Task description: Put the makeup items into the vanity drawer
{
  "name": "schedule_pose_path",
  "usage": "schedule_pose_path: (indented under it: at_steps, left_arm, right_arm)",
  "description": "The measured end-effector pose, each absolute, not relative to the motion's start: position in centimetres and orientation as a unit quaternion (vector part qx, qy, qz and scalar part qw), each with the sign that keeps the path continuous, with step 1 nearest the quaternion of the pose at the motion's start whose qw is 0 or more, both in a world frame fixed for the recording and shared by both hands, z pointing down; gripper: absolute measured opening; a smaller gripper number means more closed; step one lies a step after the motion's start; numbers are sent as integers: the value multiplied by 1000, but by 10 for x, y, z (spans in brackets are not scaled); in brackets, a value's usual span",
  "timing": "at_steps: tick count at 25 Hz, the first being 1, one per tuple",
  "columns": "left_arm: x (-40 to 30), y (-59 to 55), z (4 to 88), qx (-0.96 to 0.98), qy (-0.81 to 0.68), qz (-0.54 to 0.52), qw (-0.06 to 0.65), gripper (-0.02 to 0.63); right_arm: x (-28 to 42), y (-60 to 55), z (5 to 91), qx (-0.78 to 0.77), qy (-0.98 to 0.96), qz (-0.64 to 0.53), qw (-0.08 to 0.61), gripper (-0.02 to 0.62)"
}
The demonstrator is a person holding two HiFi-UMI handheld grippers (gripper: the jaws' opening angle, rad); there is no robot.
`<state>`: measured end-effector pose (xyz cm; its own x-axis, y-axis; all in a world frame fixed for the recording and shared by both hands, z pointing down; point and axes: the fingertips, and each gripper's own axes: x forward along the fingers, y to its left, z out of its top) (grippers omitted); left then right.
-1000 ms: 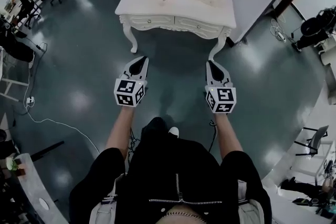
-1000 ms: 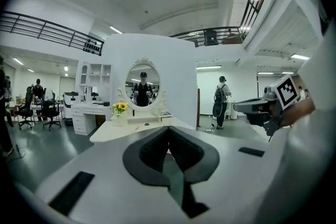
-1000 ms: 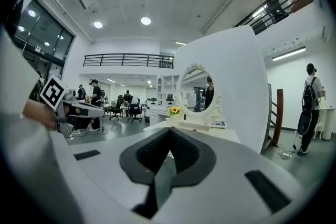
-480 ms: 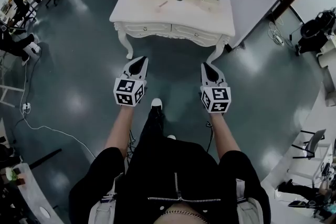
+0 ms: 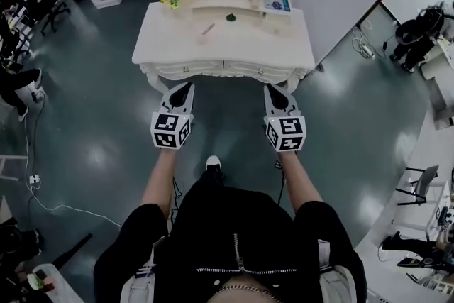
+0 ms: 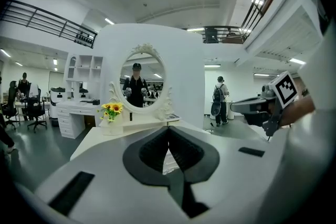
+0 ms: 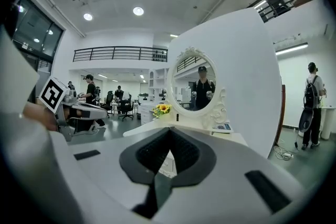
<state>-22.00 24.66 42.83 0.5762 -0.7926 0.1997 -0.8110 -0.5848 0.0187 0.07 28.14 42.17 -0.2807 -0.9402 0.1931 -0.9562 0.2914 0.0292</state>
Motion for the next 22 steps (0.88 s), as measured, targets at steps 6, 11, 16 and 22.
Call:
schedule_pose_path:
  at_steps: [6, 11, 16, 22]
  left_arm:
    - [-230, 165, 425, 894, -438, 82, 44, 21]
    - [-227, 117, 424, 898, -431, 80, 42, 21]
    - [-217, 71, 433, 898, -430, 87, 40, 21]
    - [-196, 6, 446, 895, -432, 95, 48, 21]
  right_arm:
    - [-10, 207, 412, 609, -788, 33, 83, 6]
    - [-11, 170, 410, 617, -783, 30, 81, 6]
    - [0, 127, 418, 619, -780, 31, 88, 6]
    - [19, 57, 429, 614, -784, 35, 86, 6]
